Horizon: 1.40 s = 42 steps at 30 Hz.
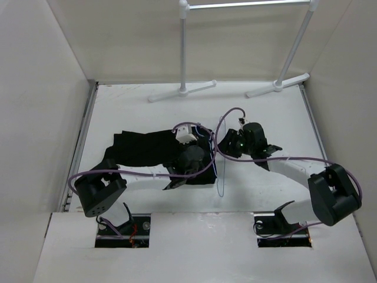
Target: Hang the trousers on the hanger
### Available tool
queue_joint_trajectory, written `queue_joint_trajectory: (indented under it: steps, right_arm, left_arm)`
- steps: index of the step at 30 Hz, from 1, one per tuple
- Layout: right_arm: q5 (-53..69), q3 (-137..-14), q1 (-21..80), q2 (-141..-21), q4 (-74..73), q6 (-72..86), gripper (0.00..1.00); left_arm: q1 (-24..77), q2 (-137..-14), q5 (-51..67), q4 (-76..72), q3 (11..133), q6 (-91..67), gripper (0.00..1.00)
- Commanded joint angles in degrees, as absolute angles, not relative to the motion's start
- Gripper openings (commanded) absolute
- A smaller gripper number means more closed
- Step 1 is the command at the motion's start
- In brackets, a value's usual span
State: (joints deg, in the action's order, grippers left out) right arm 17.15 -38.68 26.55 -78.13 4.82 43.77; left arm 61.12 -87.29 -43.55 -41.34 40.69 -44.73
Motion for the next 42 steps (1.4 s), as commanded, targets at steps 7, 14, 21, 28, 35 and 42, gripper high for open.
queue_joint_trajectory:
  steps: [7,14,21,28,35,42]
  right_arm:
    - [19.9,-37.1,28.6,-87.3,16.7,44.6,0.73]
    - [21.0,-37.6,28.8,-92.3,19.3,45.9,0.67]
    - [24.3,-34.5,27.9,-89.7,27.0,52.4,0.15]
    - [24.3,-35.4,24.9,-78.7,24.7,56.0,0.08]
    - [22.5,-35.3,21.1,-74.3,15.8,53.1,0.06]
    - [19.9,-30.6,16.9,-68.2,10.1,51.5,0.04]
  left_arm:
    - [59.6,-89.9,-47.4,-49.4,41.3,-42.3,0.00]
    - [60.1,-92.0,-49.9,-50.8,38.4,-42.7,0.00]
    - [59.1,-93.0,-52.0,-53.5,35.9,-42.8,0.00]
    - [57.6,-91.0,-52.3,-52.9,35.0,-42.2,0.00]
    - [53.8,-84.4,-51.9,-49.8,31.5,-41.6,0.00]
    - [48.6,-76.3,-48.9,-46.2,28.4,-38.2,0.00]
